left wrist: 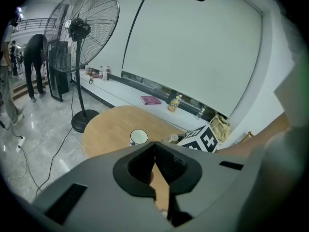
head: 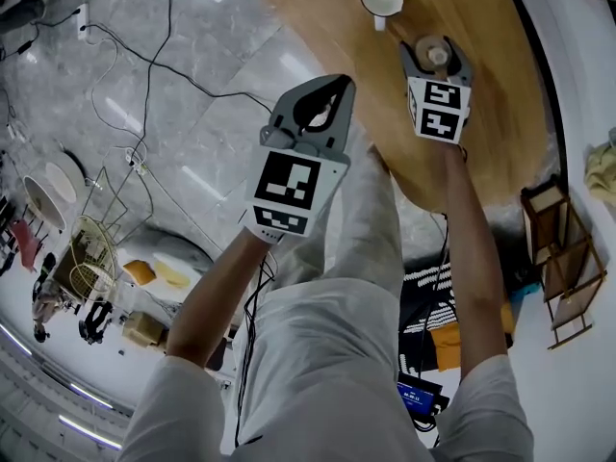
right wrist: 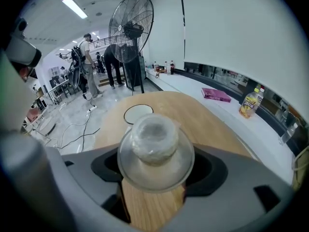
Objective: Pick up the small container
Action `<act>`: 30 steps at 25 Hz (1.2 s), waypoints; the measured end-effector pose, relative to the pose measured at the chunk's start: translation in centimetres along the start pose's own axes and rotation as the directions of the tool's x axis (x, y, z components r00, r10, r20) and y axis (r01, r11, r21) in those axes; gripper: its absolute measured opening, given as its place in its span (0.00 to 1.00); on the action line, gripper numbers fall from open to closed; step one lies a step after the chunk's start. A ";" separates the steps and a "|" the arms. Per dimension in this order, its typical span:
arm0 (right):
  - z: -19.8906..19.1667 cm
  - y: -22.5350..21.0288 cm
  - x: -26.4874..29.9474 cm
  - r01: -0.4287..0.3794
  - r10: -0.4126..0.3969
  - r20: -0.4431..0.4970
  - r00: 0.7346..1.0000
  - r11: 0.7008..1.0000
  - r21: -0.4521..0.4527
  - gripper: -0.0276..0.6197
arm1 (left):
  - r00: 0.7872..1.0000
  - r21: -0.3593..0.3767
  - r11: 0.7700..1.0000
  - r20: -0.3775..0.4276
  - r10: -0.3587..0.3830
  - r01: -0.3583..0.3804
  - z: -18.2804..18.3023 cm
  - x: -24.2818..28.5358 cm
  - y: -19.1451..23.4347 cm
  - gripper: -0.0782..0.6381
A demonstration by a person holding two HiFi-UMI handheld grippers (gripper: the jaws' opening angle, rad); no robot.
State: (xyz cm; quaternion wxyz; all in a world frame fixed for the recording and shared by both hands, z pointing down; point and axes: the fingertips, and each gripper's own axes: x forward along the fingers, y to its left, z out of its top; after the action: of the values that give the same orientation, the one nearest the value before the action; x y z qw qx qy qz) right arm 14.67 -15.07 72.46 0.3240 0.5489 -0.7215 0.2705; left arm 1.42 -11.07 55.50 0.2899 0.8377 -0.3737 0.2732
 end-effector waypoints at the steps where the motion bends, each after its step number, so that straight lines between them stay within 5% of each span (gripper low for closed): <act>1: 0.1 0.0 -0.4 0.003 -0.003 0.001 1.000 1.000 0.005 0.56 | 1.000 0.002 1.000 0.001 0.001 -0.001 0.1 -0.4 -0.1 0.14; 30: 7.0 4.5 -13.0 -0.011 0.014 0.132 0.991 1.000 -0.022 0.56 | 0.999 -0.004 1.000 0.054 0.003 -0.002 1.0 -9.9 0.0 0.14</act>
State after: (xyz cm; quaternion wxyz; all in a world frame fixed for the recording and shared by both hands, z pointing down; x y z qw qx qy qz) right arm 11.59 -11.11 57.85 0.2797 0.5575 -0.7476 0.2280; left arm -4.00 -7.14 48.16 0.2810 0.8437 -0.3830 0.2500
